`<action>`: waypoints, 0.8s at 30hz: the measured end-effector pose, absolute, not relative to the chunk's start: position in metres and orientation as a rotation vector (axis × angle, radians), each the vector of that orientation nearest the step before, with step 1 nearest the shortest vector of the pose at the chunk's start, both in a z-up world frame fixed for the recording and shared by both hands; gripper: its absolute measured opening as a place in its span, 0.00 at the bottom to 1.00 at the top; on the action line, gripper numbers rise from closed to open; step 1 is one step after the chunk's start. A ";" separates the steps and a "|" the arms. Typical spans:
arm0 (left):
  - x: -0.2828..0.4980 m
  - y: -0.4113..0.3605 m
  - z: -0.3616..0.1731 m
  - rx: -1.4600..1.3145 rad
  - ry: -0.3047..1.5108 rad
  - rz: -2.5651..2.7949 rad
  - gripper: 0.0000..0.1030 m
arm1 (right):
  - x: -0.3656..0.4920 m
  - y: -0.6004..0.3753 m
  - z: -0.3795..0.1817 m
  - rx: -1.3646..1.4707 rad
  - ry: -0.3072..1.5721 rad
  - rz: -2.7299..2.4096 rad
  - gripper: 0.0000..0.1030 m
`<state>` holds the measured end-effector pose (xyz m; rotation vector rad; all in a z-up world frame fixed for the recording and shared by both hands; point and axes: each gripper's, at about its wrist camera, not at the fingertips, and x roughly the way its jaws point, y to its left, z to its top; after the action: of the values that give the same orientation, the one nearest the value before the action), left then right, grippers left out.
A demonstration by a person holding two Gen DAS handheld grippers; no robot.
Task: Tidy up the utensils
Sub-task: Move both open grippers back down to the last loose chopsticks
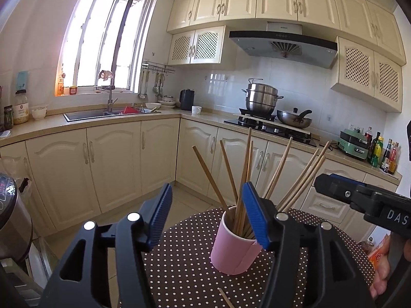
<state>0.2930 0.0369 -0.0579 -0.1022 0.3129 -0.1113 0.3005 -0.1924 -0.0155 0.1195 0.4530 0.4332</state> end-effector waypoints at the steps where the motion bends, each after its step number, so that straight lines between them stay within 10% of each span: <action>1: 0.291 0.037 -0.057 -0.101 0.314 -0.112 0.56 | 0.298 -0.192 -0.014 0.120 0.451 0.435 0.45; 24: 0.223 0.024 -0.101 -0.124 0.478 -0.155 0.60 | 0.247 -0.182 -0.060 -0.001 0.695 0.487 0.45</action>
<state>0.2232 0.0244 -0.1009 -0.1245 0.4779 -0.1549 0.2466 -0.1816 -0.0601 -0.0013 0.6947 0.4868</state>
